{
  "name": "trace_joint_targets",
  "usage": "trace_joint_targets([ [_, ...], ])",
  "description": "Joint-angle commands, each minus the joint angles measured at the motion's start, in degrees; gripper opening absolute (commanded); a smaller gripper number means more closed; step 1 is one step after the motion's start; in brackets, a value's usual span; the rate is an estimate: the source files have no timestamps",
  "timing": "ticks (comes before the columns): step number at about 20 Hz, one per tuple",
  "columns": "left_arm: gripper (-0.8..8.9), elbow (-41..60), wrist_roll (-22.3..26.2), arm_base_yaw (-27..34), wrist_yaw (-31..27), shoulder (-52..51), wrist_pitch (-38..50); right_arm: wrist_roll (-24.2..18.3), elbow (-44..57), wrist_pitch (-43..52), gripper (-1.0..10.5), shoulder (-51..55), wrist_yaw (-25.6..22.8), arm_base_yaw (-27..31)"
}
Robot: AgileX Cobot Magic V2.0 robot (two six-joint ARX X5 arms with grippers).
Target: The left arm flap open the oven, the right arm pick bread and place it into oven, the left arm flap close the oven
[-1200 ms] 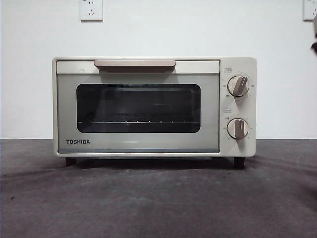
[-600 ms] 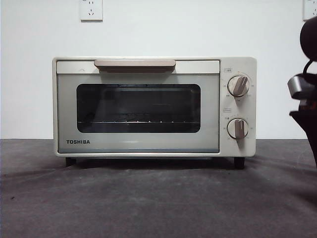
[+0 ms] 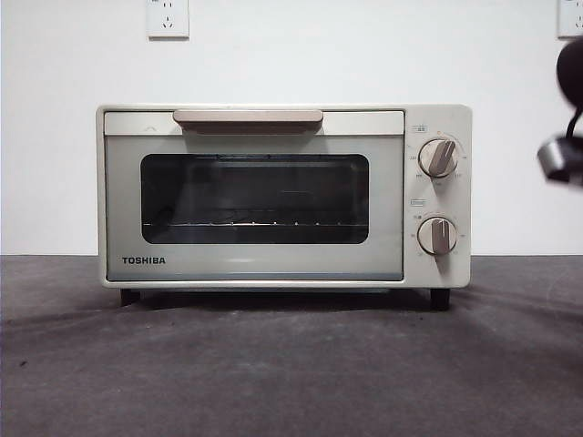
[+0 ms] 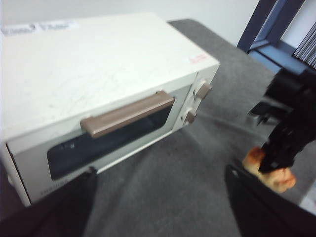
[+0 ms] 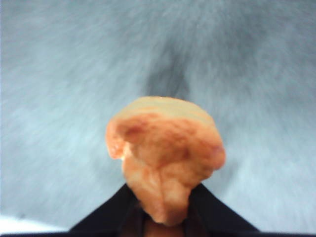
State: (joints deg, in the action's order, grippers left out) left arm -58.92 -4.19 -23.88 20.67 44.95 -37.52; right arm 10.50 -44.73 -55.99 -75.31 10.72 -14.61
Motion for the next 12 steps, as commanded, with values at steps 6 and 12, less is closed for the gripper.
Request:
trace_joint_targets([
  [6,0.14,-8.33,0.44,-0.72,-0.24,14.75,-2.54,-0.57,-2.54,-4.15,0.5,24.15,3.21,-0.26],
  [12,0.16,-16.5,5.84,-1.7,-0.28,28.92,-3.32,1.31,-2.54,-4.02,0.5,42.47,8.04,-0.26],
])
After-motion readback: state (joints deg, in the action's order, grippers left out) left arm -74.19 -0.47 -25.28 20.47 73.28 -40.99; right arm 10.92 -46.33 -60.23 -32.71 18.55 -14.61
